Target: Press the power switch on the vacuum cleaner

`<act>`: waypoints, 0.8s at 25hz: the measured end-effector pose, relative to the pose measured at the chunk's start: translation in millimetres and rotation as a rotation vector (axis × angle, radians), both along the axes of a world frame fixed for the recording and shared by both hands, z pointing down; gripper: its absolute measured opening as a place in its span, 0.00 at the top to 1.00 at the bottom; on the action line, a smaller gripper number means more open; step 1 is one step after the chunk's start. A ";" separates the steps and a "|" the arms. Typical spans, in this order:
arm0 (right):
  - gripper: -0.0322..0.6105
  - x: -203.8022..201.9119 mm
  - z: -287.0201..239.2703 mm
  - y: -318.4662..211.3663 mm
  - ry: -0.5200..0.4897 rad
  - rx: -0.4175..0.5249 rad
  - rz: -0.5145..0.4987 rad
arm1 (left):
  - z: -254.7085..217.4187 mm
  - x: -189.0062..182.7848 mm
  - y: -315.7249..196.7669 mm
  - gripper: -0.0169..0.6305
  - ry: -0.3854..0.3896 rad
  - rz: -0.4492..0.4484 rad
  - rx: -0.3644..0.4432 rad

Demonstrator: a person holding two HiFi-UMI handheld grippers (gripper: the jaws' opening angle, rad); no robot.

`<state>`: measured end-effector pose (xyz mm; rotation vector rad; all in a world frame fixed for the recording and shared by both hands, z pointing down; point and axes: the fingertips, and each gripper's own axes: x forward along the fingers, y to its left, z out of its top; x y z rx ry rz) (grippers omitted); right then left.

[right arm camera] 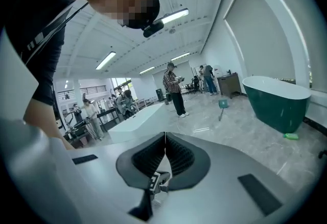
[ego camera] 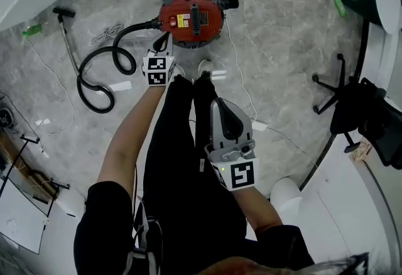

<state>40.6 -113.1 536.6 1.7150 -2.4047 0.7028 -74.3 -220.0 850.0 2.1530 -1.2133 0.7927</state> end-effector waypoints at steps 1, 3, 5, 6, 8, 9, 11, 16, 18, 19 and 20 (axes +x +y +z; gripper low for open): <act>0.92 -3.5 -3.5 4.2 -0.003 -0.004 -0.014 | -14.0 0.1 3.9 0.95 0.016 -0.014 0.008; 0.92 -8.7 -12.8 8.3 0.000 0.008 -0.042 | -41.2 -0.8 8.4 0.95 0.037 -0.034 0.040; 0.92 -10.9 -24.6 11.4 0.002 0.024 -0.058 | -66.1 -2.7 15.6 0.95 0.053 -0.048 0.067; 0.92 -11.0 -31.0 14.1 0.004 0.028 -0.061 | -77.5 -2.6 22.4 0.95 0.064 -0.050 0.073; 0.92 -9.0 -45.0 20.3 0.014 0.037 -0.070 | -98.9 0.9 39.0 0.95 0.086 -0.044 0.076; 0.92 -7.1 -51.5 23.1 0.023 0.042 -0.075 | -109.1 3.4 46.6 0.95 0.093 -0.038 0.079; 0.92 -2.6 -61.4 26.4 0.040 0.054 -0.079 | -130.6 8.6 54.7 0.95 0.108 -0.037 0.096; 0.92 -2.5 -88.0 25.2 0.063 0.095 -0.088 | -188.2 16.1 63.7 0.95 0.162 -0.048 0.183; 0.92 -7.1 -105.4 23.4 0.057 0.127 -0.096 | -218.7 15.6 65.8 0.95 0.182 -0.060 0.213; 0.92 -10.5 -114.4 21.3 0.052 0.145 -0.101 | -232.6 13.6 65.3 0.95 0.186 -0.067 0.224; 0.92 -13.7 -123.0 19.3 0.047 0.161 -0.105 | -243.1 11.0 65.7 0.95 0.186 -0.069 0.230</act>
